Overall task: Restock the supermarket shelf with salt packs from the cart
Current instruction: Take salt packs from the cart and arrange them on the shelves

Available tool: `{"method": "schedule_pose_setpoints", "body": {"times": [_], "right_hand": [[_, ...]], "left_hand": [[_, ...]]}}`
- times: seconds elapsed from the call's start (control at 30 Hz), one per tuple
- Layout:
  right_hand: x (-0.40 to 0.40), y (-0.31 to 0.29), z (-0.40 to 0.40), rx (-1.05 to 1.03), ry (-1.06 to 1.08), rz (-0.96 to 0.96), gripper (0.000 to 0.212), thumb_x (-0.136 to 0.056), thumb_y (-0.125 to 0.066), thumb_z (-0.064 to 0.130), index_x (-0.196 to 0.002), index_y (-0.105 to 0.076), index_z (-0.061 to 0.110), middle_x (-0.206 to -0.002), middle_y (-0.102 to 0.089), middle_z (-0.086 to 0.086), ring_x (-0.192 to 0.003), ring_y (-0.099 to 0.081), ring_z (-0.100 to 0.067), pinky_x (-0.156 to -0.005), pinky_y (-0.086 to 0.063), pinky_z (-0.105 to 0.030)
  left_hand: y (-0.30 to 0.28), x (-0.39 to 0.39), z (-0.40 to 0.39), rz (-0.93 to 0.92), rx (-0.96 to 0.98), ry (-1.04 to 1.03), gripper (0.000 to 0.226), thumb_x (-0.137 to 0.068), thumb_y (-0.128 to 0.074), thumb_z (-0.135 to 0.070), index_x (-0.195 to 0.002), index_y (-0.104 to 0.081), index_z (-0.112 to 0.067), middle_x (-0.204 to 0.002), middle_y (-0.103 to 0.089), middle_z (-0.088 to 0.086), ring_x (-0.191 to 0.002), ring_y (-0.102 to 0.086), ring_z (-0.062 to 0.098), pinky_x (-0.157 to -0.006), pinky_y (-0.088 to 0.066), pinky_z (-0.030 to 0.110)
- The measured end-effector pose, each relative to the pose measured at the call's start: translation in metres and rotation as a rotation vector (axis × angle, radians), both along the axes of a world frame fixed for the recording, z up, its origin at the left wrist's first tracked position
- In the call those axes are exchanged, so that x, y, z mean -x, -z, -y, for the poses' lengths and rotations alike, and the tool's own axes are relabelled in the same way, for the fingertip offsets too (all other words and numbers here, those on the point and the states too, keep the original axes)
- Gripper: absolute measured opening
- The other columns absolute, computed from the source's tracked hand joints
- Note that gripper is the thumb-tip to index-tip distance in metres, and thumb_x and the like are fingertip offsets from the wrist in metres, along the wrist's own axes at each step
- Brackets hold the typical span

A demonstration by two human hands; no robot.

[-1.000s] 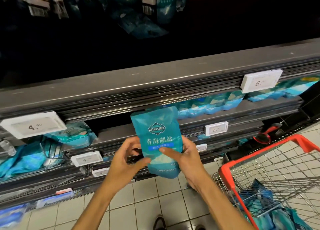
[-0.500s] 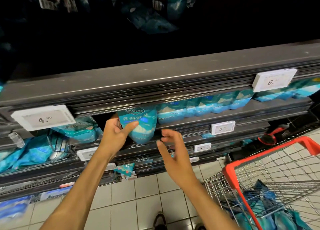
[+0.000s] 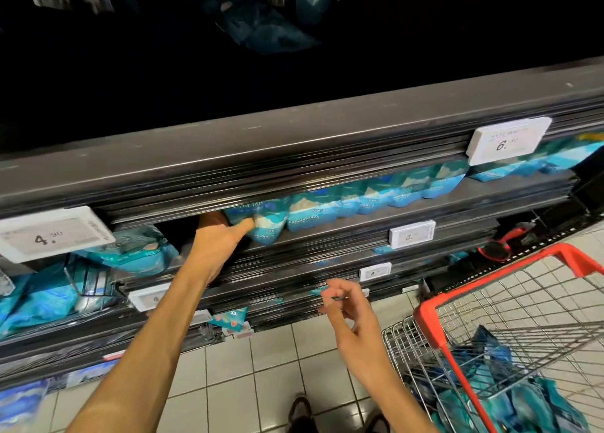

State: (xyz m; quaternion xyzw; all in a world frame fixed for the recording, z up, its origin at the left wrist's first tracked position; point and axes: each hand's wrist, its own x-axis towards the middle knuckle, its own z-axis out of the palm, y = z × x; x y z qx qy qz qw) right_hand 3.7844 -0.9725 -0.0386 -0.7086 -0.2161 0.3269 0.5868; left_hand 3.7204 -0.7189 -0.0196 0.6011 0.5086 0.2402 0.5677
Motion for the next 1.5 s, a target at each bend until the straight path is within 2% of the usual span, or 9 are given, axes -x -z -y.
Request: {"method": "schedule_pose_setpoints", "body": {"times": [0.1, 0.2, 0.4, 0.63, 0.77, 1.0, 1.13, 1.33, 1.5], "right_hand": [[-0.001, 0.006, -0.001, 0.006, 0.0, 0.012, 0.018, -0.099, -0.055, 0.01, -0.113, -0.057, 0.021, -0.094, -0.067, -0.002, -0.09, -0.066, -0.03, -0.079, -0.051, -0.026], [-0.002, 0.01, -0.002, 0.007, -0.008, 0.017, 0.019, -0.099, -0.054, 0.01, -0.113, -0.056, 0.024, -0.095, -0.067, 0.001, -0.088, -0.067, -0.027, -0.081, -0.053, -0.028], [-0.002, 0.011, 0.002, -0.03, -0.005, 0.014, 0.018, -0.099, -0.055, 0.009, -0.112, -0.057, 0.021, -0.095, -0.064, -0.006, -0.087, -0.063, -0.035, -0.082, -0.055, -0.028], [-0.007, 0.016, 0.016, -0.038, 0.053, 0.044, 0.024, -0.098, -0.053, 0.005, -0.11, -0.058, 0.026, -0.086, -0.061, -0.012, -0.085, -0.064, -0.035, -0.086, -0.053, -0.046], [-0.018, 0.008, 0.038, -0.024, 0.125, 0.089, 0.034, -0.098, -0.054, 0.006, -0.103, -0.06, 0.039, -0.084, -0.065, -0.005, -0.082, -0.068, -0.026, -0.074, -0.052, -0.037], [-0.041, -0.012, 0.108, -0.08, 0.389, 0.116, 0.014, -0.098, -0.057, 0.016, -0.106, -0.063, 0.025, -0.087, -0.068, -0.003, -0.081, -0.068, -0.022, -0.08, -0.056, -0.038], [-0.051, -0.022, 0.17, -0.063, 0.578, 0.135, 0.012, -0.094, -0.058, 0.031, -0.102, -0.066, 0.033, -0.09, -0.069, 0.009, -0.08, -0.066, -0.004, -0.071, -0.051, -0.017], [-0.071, -0.014, 0.285, 0.009, 1.004, 0.102, 0.013, -0.097, -0.056, 0.005, -0.1, -0.064, 0.014, -0.09, -0.069, -0.017, -0.079, -0.065, -0.026, -0.073, -0.051, -0.037], [-0.088, 0.018, 0.397, 0.176, 1.264, 0.0, 0.016, -0.099, -0.054, 0.006, -0.11, -0.063, 0.001, -0.1, -0.068, -0.017, -0.085, -0.063, -0.025, -0.076, -0.049, -0.025]], "left_hand": [[-0.003, -0.011, 0.011, 0.133, 0.097, -0.117, 0.005, -0.084, -0.071, -0.005, -0.086, -0.067, -0.006, -0.08, -0.066, 0.001, -0.069, -0.062, 0.004, -0.059, -0.048, 0.015], [0.0, -0.013, 0.015, 0.21, -0.127, 0.013, 0.022, -0.083, -0.072, -0.002, -0.081, -0.062, -0.022, -0.077, -0.071, -0.012, -0.067, -0.067, -0.006, -0.057, -0.049, 0.008], [0.002, -0.007, 0.021, 0.131, -0.197, 0.134, 0.054, -0.048, -0.085, -0.052, -0.092, -0.066, -0.027, -0.087, -0.071, -0.019, -0.078, -0.069, -0.007, -0.062, -0.05, 0.007], [0.005, 0.024, 0.05, 0.254, -0.428, -0.087, 0.021, -0.089, -0.06, -0.036, -0.102, -0.042, -0.036, -0.096, -0.05, -0.012, -0.085, -0.051, -0.009, -0.079, -0.04, 0.006], [0.009, 0.046, 0.091, 0.267, -0.517, -0.049, 0.016, -0.096, -0.053, -0.02, -0.099, -0.048, -0.034, -0.087, -0.053, -0.017, -0.079, -0.05, 0.003, -0.074, -0.042, 0.013], [0.005, 0.026, 0.161, 0.244, -0.466, 0.168, 0.021, -0.097, -0.049, -0.017, -0.089, -0.053, -0.036, -0.084, -0.057, -0.014, -0.076, -0.051, 0.003, -0.07, -0.043, 0.013], [0.004, -0.013, 0.208, 0.262, -0.361, 0.387, 0.017, -0.099, -0.053, -0.026, -0.086, -0.055, -0.037, -0.084, -0.06, -0.009, -0.078, -0.055, 0.011, -0.072, -0.045, 0.019], [0.003, -0.094, 0.327, 0.254, -0.262, 0.87, 0.012, -0.089, -0.051, -0.042, -0.083, -0.055, -0.032, -0.076, -0.057, -0.003, -0.068, -0.054, 0.015, -0.064, -0.044, 0.023], [0.026, -0.151, 0.438, 0.031, -0.063, 1.243, 0.018, -0.088, -0.055, -0.044, -0.091, -0.06, -0.026, -0.083, -0.067, -0.002, -0.082, -0.067, 0.021, -0.076, -0.051, 0.035]]}}
